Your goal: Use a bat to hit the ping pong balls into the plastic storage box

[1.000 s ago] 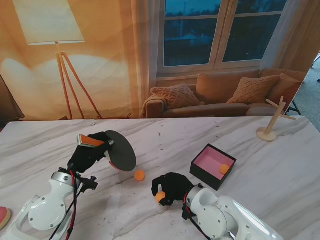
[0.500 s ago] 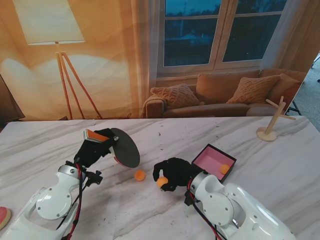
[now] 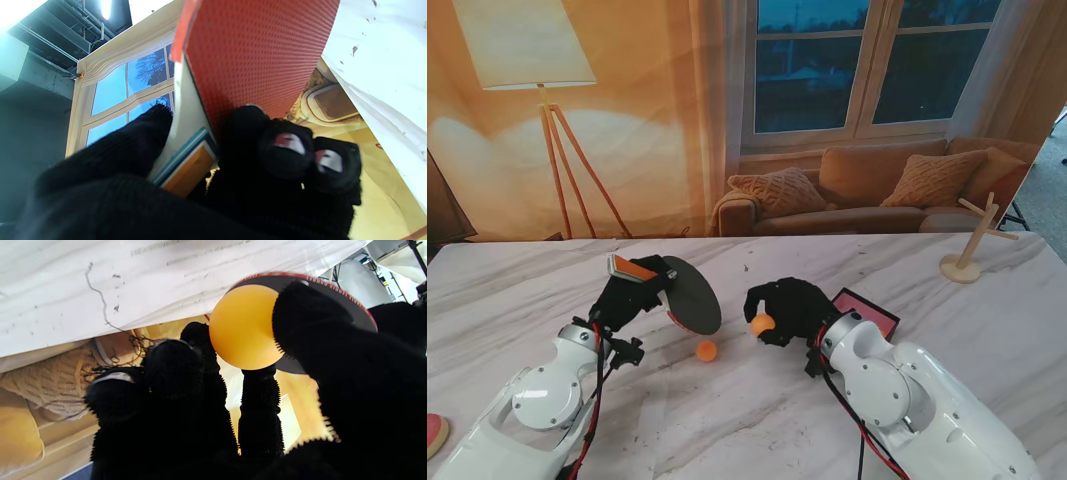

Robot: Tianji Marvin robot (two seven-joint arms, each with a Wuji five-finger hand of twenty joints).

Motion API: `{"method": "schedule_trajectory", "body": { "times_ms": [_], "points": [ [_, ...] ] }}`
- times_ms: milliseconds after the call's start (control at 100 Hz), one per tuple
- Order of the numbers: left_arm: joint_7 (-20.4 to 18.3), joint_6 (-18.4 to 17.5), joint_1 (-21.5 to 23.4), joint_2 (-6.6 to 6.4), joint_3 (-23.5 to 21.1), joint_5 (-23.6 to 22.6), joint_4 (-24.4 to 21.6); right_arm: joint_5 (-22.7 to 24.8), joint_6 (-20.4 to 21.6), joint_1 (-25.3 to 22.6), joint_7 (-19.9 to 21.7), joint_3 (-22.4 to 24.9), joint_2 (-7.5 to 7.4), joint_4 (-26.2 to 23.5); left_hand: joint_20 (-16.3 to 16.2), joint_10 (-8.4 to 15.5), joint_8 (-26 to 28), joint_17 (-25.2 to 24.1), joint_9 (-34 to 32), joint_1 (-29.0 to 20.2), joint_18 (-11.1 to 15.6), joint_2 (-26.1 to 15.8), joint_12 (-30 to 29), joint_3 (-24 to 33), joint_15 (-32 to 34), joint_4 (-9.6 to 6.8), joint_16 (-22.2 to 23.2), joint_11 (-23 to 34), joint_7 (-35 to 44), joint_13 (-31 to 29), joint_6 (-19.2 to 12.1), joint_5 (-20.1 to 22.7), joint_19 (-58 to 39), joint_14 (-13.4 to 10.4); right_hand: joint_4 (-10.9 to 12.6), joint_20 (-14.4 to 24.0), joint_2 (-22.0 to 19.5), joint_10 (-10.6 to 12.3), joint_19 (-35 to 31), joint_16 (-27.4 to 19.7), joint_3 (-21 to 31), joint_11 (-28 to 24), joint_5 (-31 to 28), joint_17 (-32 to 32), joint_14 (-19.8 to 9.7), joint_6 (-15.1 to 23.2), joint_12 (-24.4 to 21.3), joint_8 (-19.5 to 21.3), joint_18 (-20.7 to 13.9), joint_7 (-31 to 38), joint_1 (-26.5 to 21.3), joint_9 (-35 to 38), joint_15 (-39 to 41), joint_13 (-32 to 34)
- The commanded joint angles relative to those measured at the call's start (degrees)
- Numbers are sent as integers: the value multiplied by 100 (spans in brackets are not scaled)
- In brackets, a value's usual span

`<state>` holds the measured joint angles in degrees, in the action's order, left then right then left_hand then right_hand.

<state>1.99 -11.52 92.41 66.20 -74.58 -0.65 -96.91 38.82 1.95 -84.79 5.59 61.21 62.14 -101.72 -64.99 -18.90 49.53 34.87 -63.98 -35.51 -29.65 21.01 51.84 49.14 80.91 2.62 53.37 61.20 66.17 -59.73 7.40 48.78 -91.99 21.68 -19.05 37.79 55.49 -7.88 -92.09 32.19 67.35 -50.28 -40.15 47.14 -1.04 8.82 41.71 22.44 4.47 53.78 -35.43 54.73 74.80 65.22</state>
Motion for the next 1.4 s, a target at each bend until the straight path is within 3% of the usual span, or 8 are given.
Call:
{"method": "schedule_trajectory", "body": {
  "times_ms": [0, 420, 770, 1390],
  "points": [
    [-72, 52, -78, 69, 73, 47, 38, 20, -52, 44, 29, 93, 7, -97, 258, 228, 113, -20, -73, -113, 542, -263, 65, 64, 159, -54, -16, -74, 343, -222, 207, 251, -201, 85, 195, -85, -380, 225, -354, 53, 1008, -303, -1020, 17, -277, 105, 149, 336, 58, 1208, -370, 399, 0, 45],
    [-12, 244, -495, 187, 721, 565, 278, 114, -191, -63, -60, 745, 27, -343, 257, 218, 110, -7, -70, -136, 543, -286, 62, 31, 174, -53, -22, -64, 341, -230, 222, 243, -214, 84, 201, -94, -459, 222, -339, 93, 936, -274, -1047, 14, -286, 115, 176, 339, 26, 1177, -373, 402, -7, 50],
    [-98, 375, -788, 263, 1174, 924, 582, 25, -372, 2, -231, 993, 74, -199, 259, 199, 107, 14, -61, -152, 537, -270, 57, 22, 187, -52, -32, -56, 341, -240, 234, 233, -228, 92, 215, -97, -528, 231, -331, 124, 866, -233, -1020, 1, -302, 113, 209, 351, 15, 1145, -405, 372, -49, 13],
    [-460, 47, -1109, 286, 1602, 1280, 1154, -49, -493, 153, -492, 1229, 140, -278, 178, 317, 54, -488, -88, 4, 569, -132, 16, 310, -118, -90, 47, -153, 443, 44, 134, 333, 149, 271, 228, -99, -619, 267, -237, 121, 791, -142, -936, -125, -280, 81, 244, 359, 15, 1060, -416, 288, -132, -87]
  ]
}}
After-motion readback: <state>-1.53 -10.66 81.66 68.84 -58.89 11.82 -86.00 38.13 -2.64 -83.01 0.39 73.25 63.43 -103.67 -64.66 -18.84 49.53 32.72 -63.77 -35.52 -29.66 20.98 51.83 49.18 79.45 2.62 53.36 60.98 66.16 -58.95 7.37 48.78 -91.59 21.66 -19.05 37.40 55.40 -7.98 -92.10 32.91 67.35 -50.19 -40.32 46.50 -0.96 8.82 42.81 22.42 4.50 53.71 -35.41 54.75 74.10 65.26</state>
